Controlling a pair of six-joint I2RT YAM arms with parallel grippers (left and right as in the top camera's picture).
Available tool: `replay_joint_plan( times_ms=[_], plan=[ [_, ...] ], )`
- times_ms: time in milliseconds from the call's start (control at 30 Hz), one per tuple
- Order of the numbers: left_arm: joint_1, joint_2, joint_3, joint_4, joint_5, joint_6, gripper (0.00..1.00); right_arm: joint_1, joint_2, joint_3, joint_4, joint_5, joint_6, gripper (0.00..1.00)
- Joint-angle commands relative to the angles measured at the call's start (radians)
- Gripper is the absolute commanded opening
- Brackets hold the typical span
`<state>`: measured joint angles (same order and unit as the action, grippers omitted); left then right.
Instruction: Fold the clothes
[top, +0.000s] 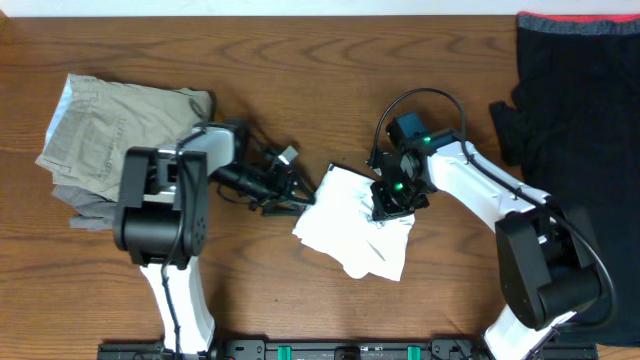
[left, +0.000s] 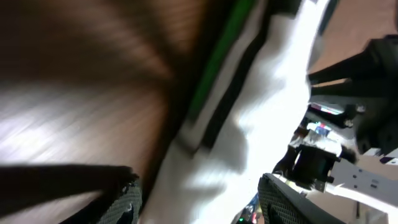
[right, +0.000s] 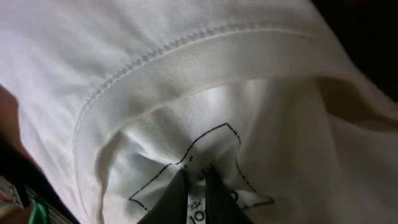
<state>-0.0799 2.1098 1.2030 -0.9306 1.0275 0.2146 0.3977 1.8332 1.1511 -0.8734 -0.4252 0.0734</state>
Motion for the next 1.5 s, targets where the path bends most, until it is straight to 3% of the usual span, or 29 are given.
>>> replay_joint_plan(
  times_ms=[0,233,467,567,700,833,900,967,1033,1133,1300,1467],
  plan=[
    [0.030,-0.086,0.030,-0.057,-0.101,0.021,0.62,-0.018,-0.108,0.037,-0.003,-0.023,-0.105,0.12],
    [0.025,-0.258,0.030,-0.192,-0.179,0.050,0.59,0.020,-0.188,0.037,0.038,-0.104,-0.303,0.10],
    [0.026,-0.473,0.030,-0.214,-0.176,0.042,0.60,0.100,-0.053,0.036,0.120,-0.071,-0.341,0.10],
    [0.026,-0.567,0.030,-0.214,-0.177,0.042,0.68,0.114,0.013,0.037,0.123,0.008,-0.371,0.11],
    [0.026,-0.647,0.030,-0.213,-0.177,0.042,0.71,0.110,0.063,0.037,0.158,0.011,-0.404,0.11],
    [0.026,-0.677,0.030,-0.214,-0.203,-0.012,0.72,0.085,0.118,0.037,0.267,0.134,-0.219,0.11],
    [0.026,-0.677,0.030,-0.216,-0.218,-0.040,0.72,0.059,0.145,0.037,0.294,0.225,-0.045,0.11],
    [0.026,-0.677,0.030,-0.217,-0.218,-0.044,0.72,0.017,0.174,0.037,0.272,0.347,0.257,0.09],
    [0.026,-0.677,0.030,-0.217,-0.218,-0.045,0.72,-0.031,0.202,0.036,0.257,0.349,0.407,0.07],
    [0.026,-0.677,0.030,-0.217,-0.218,-0.061,0.72,-0.088,0.215,0.036,0.269,0.246,0.366,0.07],
    [0.025,-0.677,0.023,-0.224,-0.337,-0.194,0.72,-0.102,0.164,0.039,0.297,0.064,0.089,0.11],
    [0.020,-0.675,-0.036,-0.204,-0.374,-0.343,0.72,-0.097,0.057,0.039,0.229,0.156,0.155,0.07]
  ],
)
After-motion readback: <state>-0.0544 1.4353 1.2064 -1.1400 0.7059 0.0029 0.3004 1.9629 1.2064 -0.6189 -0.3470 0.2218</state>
